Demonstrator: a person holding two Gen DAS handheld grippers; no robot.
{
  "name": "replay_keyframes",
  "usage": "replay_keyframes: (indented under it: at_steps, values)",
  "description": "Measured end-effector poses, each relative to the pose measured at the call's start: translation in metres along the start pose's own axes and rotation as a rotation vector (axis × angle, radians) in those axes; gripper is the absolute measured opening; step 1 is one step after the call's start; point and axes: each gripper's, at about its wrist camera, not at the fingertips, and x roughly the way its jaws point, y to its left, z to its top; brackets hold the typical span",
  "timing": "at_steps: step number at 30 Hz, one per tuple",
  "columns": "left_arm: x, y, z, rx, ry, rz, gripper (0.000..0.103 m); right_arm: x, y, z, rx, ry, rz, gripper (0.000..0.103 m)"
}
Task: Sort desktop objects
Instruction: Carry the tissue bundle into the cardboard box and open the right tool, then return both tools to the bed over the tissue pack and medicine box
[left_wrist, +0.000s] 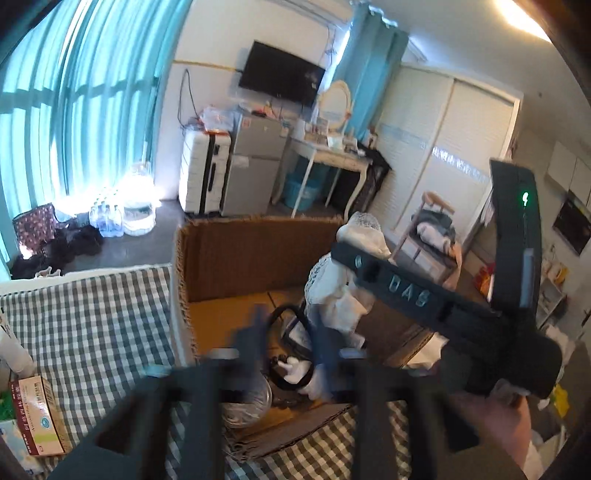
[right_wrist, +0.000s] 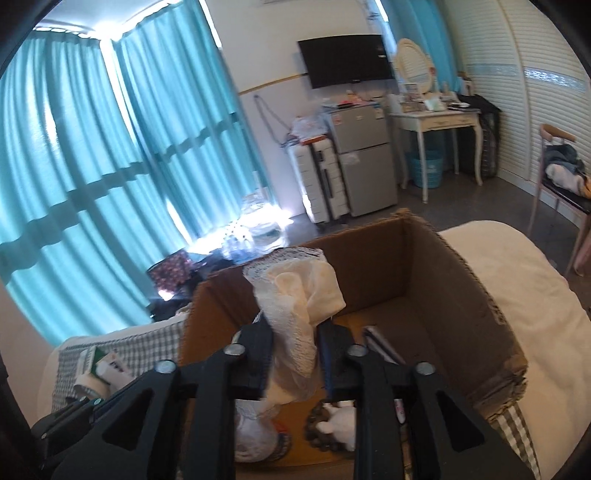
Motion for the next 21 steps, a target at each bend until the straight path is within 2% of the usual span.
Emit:
replay_keyframes:
  at_steps: [1,2,4,11,16,18,21]
  values:
    - [0.004,-0.001,-0.001,-0.007,0.01,0.008,0.089,-0.001,-0.006,0.002,0.02,-0.017,-0.048,0.072]
    - [0.008,-0.001,-0.001,-0.017,0.025,0.017,0.093,-0.004,-0.009,0.002,0.036,-0.037,-0.064,0.081]
    - [0.009,-0.001,-0.002,-0.028,0.029,0.037,0.093,-0.009,-0.013,0.005,0.063,-0.065,-0.057,0.081]
    - [-0.01,0.025,-0.005,-0.053,0.053,0.117,0.094,-0.006,-0.009,0.005,0.06,-0.039,-0.014,0.081]
    - [-0.054,0.068,-0.038,-0.091,0.055,0.264,0.097,-0.009,0.023,-0.001,-0.012,-0.034,0.066,0.081]
    - [-0.08,0.092,-0.056,-0.117,0.068,0.364,0.097,-0.01,0.039,-0.005,-0.046,-0.023,0.085,0.081]
    - [-0.12,0.13,-0.083,-0.197,0.065,0.501,0.098,-0.011,0.069,-0.016,-0.102,0.002,0.164,0.081]
